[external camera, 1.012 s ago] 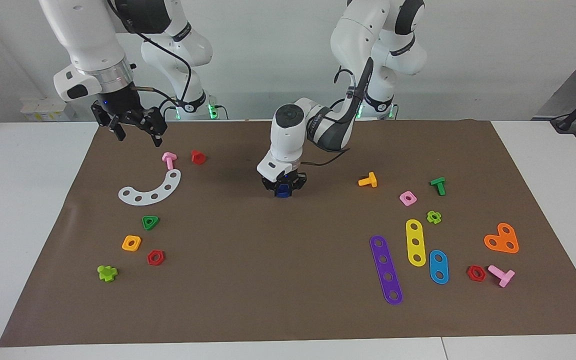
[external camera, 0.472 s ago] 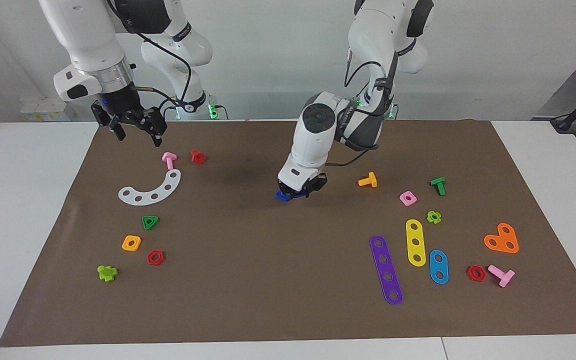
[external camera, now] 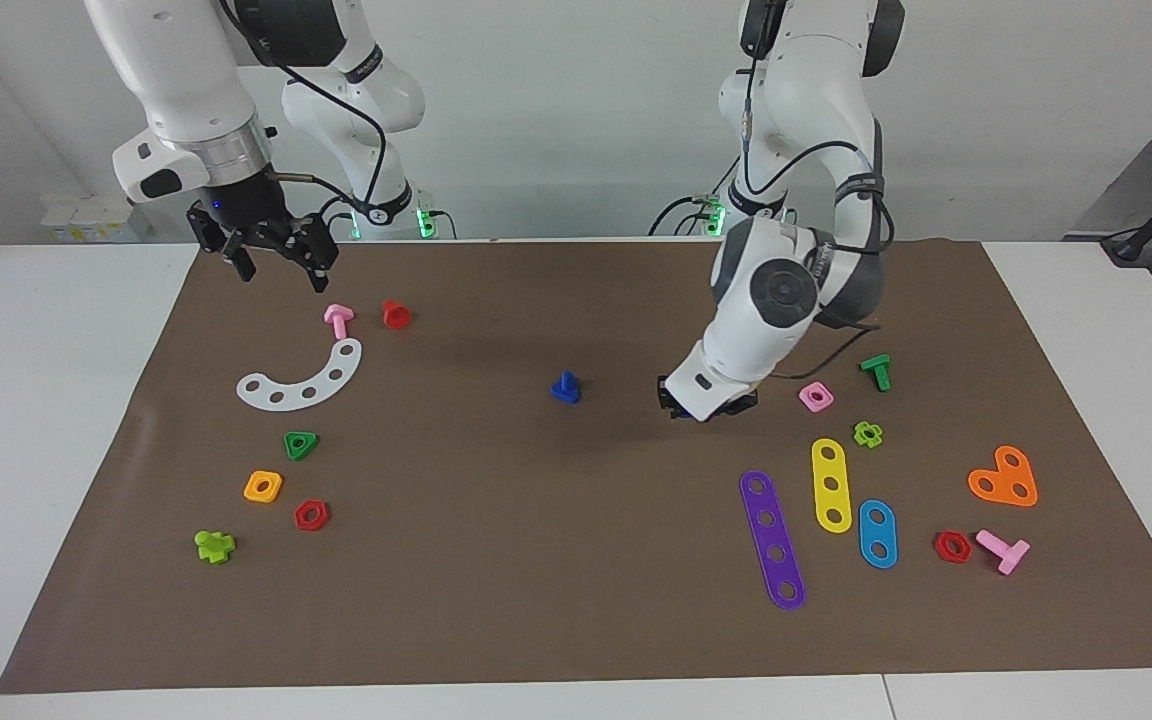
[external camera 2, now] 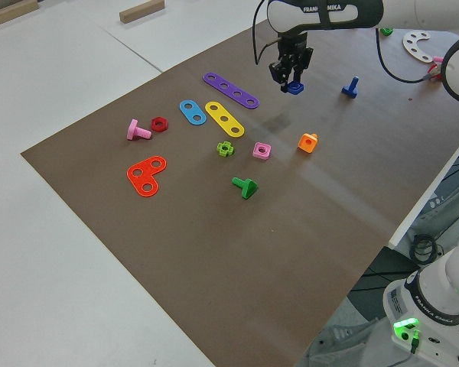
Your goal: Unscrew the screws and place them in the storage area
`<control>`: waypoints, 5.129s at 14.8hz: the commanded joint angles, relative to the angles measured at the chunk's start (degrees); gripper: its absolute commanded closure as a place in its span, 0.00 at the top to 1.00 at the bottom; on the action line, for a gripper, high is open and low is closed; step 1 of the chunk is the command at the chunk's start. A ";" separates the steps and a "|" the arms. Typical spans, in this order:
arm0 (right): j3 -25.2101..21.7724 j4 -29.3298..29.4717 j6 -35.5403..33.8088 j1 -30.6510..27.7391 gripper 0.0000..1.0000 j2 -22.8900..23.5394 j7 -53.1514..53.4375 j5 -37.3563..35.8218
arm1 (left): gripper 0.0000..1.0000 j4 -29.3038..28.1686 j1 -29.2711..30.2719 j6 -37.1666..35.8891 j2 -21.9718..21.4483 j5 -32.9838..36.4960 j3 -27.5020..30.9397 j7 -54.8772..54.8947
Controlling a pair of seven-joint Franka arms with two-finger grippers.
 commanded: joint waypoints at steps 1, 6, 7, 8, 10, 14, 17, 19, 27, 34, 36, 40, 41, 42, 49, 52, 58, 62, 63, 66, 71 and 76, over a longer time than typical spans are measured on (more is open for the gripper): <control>0.33 -4.23 6.09 2.89 0.98 -0.60 3.74 0.08 | 0.38 -10.90 1.25 7.20 -4.98 1.42 -0.12 6.17; 0.32 -5.47 14.89 14.92 0.98 5.88 19.82 -0.88 | 1.00 -12.96 3.89 9.33 -5.86 3.11 -0.03 8.47; 0.32 -5.47 16.65 16.95 0.98 7.38 21.59 -0.97 | 1.00 -12.17 4.94 8.90 -5.86 3.19 -0.03 8.47; 0.32 -5.56 18.41 18.62 0.98 9.14 23.17 -1.23 | 1.00 -11.55 6.17 8.11 -5.95 3.19 -0.03 8.56; 0.32 -5.73 21.66 21.26 0.98 11.95 24.76 -1.68 | 1.00 -9.54 8.63 5.22 -6.74 3.28 0.32 8.56; 0.32 -11.35 30.45 25.05 0.97 14.33 27.84 -1.85 | 1.00 -7.68 16.62 0.02 -9.81 3.54 0.50 14.07; 0.32 -13.99 34.41 27.34 0.91 16.27 27.93 -2.82 | 1.00 -6.37 22.34 -4.62 -11.48 3.98 0.85 18.40; 0.32 -15.57 35.82 27.34 0.84 16.45 27.85 -3.43 | 1.00 -3.30 23.40 -9.10 -12.54 8.79 0.93 17.97; 0.32 -17.60 39.87 31.03 0.68 20.05 29.95 -6.42 | 1.00 14.54 21.48 -33.89 -13.07 13.21 0.85 12.27; 0.24 -18.04 39.96 31.47 0.30 20.31 30.65 -9.49 | 1.00 21.15 17.79 -40.94 -17.36 12.16 0.58 10.76; 0.24 -18.13 39.78 31.47 0.06 20.23 31.80 -9.94 | 1.00 18.71 17.78 -40.59 -22.36 11.72 0.41 10.84; 0.24 -18.13 39.26 30.86 0.00 19.35 31.89 -9.94 | 1.00 7.37 18.57 -33.05 -28.62 10.24 0.58 11.37; 0.06 -18.13 39.08 30.42 0.00 18.74 32.15 -9.94 | 1.00 6.31 18.57 -31.64 -29.24 8.92 0.93 11.46; 0.06 -18.13 38.73 29.11 0.00 17.69 32.07 -9.94 | 1.00 5.95 18.57 -30.93 -29.33 8.73 1.02 11.46; 0.24 -18.30 34.25 15.49 0.00 11.88 21.53 -9.68 | 1.00 6.73 18.48 -23.37 -28.72 8.38 1.02 11.55; 0.24 -18.30 34.68 10.13 0.00 12.32 17.33 -9.41 | 1.00 8.58 18.57 -23.62 -27.67 6.36 1.11 11.28; 0.32 -18.83 34.68 0.02 0.00 12.93 -3.24 -5.46 | 1.00 22.88 18.66 -31.70 -16.79 6.44 1.38 11.20; 0.24 -19.36 35.21 -2.71 0.00 14.78 -11.69 0.16 | 1.00 24.58 18.75 -30.67 -15.26 6.79 1.38 11.28; 0.32 -19.45 35.21 -3.42 0.00 14.95 -12.40 0.26 | 1.00 22.84 19.27 -29.27 -16.48 6.71 1.29 11.37; 0.32 -19.62 35.21 -3.51 0.00 16.09 -12.50 0.26 | 1.00 12.22 19.28 -26.54 -21.93 6.80 1.29 11.46; 0.32 -23.66 38.72 -3.42 0.00 15.39 -11.79 0.35 | 1.00 8.67 19.19 -23.10 -24.06 6.80 1.28 11.37; 0.24 -23.85 39.34 -3.42 0.87 15.13 -11.71 0.26 | 1.00 8.49 19.28 -23.45 -24.32 6.80 1.29 11.46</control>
